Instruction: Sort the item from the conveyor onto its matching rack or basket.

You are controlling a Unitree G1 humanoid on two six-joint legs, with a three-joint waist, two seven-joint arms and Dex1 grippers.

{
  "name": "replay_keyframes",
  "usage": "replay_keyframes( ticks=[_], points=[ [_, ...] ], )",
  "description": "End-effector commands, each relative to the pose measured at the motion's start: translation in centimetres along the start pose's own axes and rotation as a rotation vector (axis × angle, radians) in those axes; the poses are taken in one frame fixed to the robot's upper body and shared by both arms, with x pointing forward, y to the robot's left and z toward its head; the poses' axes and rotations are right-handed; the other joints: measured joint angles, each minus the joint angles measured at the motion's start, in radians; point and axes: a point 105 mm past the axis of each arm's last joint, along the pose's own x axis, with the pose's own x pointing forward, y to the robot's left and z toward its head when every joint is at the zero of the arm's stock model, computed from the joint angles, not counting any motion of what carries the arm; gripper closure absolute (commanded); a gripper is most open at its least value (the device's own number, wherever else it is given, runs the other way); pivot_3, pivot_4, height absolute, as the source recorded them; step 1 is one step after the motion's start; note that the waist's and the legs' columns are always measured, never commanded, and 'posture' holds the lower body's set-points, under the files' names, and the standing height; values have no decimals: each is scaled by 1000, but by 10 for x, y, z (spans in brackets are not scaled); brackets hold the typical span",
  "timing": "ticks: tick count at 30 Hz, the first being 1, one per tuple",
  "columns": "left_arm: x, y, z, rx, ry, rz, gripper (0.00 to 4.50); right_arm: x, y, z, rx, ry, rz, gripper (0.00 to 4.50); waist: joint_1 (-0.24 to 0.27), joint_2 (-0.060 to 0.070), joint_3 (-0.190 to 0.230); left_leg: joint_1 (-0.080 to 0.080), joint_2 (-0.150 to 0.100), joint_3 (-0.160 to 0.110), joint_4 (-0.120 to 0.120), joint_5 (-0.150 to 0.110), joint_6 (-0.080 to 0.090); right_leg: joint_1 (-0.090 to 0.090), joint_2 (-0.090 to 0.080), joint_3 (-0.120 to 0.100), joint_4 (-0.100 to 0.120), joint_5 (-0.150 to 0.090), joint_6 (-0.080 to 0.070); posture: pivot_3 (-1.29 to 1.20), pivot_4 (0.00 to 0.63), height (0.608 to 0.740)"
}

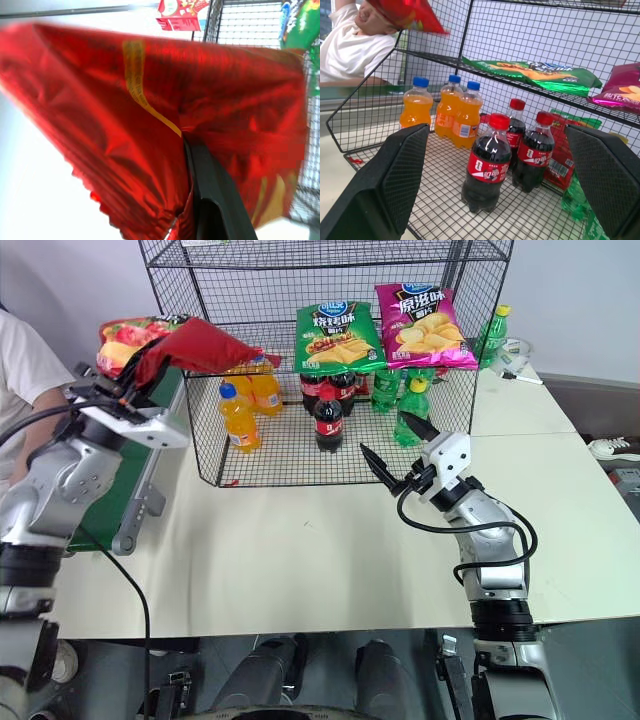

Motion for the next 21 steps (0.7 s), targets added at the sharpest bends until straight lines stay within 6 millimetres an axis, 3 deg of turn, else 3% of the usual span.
replay_keyframes(
  ticks=[1,7,15,21],
  points=[
    [20,-9,4,-13,-35,41,4457,7,2,23,-29,-83,9,0,0,0,0,0,0,0,0,0,0,0,0,0,0,0,0,0,150,740],
    [54,-10,10,-39,-70,108,4457,4,6,24,-35,-73,11,0,0,-1,0,-1,-1,0,1,0,0,0,0,0,0,0,1,0,150,740],
    [66,-16,-20,97,56,88,4457,-1,7,22,-42,-54,5,0,-20,-1,0,-1,-1,0,1,0,0,-1,0,0,1,0,2,0,150,740],
    [76,-36,-25,114,118,27,4457,1,9,22,-39,-55,8,0,-16,-1,0,-2,-2,0,2,0,0,-1,0,0,1,-1,2,0,150,740]
  ],
)
